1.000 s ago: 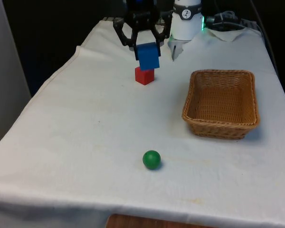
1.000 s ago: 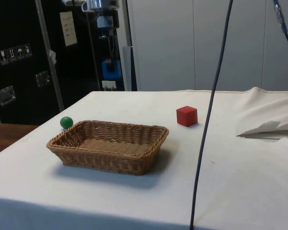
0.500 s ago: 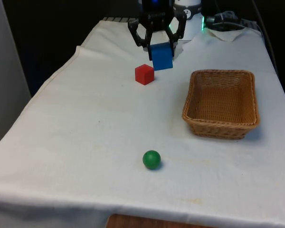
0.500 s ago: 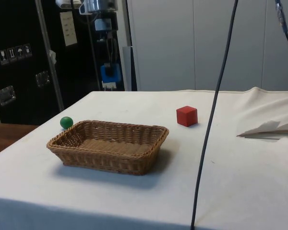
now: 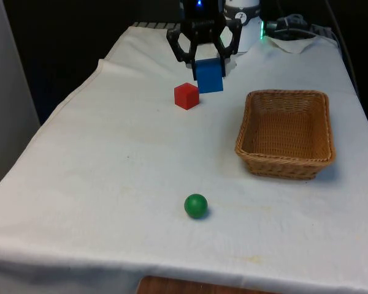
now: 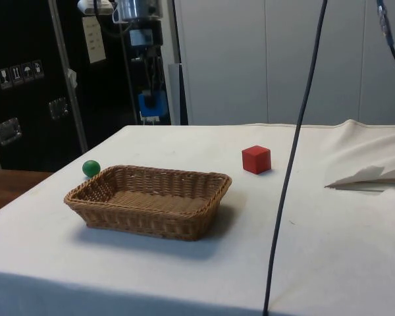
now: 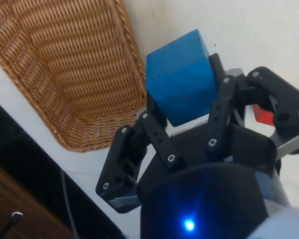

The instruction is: Place all non-red objects into the basket.

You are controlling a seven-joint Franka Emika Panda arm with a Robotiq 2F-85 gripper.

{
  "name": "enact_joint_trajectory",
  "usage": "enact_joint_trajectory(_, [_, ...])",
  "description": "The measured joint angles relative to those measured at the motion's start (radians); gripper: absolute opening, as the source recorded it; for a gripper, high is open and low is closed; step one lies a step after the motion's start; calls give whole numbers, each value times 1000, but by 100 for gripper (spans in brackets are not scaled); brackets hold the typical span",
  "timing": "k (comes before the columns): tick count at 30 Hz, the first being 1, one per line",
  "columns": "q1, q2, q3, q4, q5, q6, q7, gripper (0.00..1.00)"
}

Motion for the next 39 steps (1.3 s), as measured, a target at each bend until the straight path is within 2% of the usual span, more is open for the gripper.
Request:
enact_joint_trajectory(6, [3, -25, 13, -25, -1, 19, 16, 0])
enact_joint_trajectory(13, [7, -78, 44, -87, -19, 66, 48, 0])
enact_joint_trajectory(18, [8, -93, 57, -108, -23, 83, 58, 0])
enact_joint_trajectory(25, [11, -121, 102, -163, -39, 136, 95, 0])
enact_joint_trajectory(28, [12, -121, 113, -175, -39, 151, 102, 0])
enact_joint_trajectory(29, [12, -121, 127, -187, -39, 166, 110, 0])
enact_joint_trajectory(34, [12, -120, 159, -212, -39, 200, 132, 0])
enact_joint_trajectory(36, [12, -120, 164, -216, -39, 205, 135, 0])
enact_joint_trajectory(39, [13, -118, 192, -235, -39, 230, 154, 0])
